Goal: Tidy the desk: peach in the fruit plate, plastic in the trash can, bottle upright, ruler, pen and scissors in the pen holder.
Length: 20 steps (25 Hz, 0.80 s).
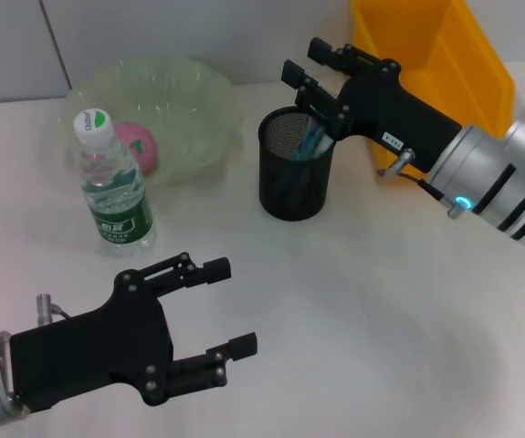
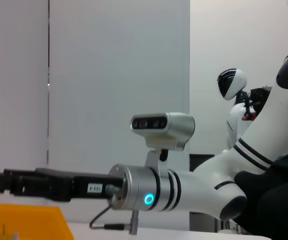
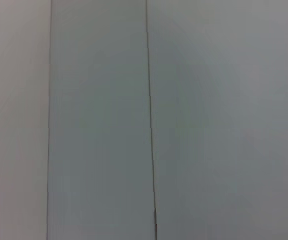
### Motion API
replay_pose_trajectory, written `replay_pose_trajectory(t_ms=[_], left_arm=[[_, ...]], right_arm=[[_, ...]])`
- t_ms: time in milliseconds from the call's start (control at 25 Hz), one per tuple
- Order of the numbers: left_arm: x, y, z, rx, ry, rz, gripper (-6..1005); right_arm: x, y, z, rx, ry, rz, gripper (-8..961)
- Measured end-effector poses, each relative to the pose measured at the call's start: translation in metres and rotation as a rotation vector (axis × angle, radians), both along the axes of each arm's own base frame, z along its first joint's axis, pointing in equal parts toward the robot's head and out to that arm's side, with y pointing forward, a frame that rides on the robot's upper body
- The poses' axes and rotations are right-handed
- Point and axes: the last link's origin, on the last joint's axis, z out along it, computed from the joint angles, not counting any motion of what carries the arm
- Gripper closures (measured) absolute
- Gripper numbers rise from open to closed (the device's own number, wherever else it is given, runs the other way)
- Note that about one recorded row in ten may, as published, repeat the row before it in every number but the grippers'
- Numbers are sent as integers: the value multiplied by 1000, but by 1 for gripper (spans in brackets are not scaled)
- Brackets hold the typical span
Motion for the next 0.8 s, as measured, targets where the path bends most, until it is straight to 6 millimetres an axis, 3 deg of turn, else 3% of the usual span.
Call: replay_pose_trajectory(t_ms=[160,240,320,400,600,800], left_arm=[[0,0,0,0,0,0,242],[-10,1,5,-42,45,33,242],[-13,4,7,-48,63,45,242],[-20,9,12,-53,105,66,242],[-22,15,12,-62,134,73,242],[-23,17,8,-88,129,93,242]], right_arm=[[4,-5,15,-50,47,26,576],[12,-15,39,-215,30,68,460],[15,-20,45,-292,-23,80,370],[29,-35,57,-492,-250,81,306],[50,-62,69,-698,-469,110,124],[56,-71,73,-722,-458,104,124]])
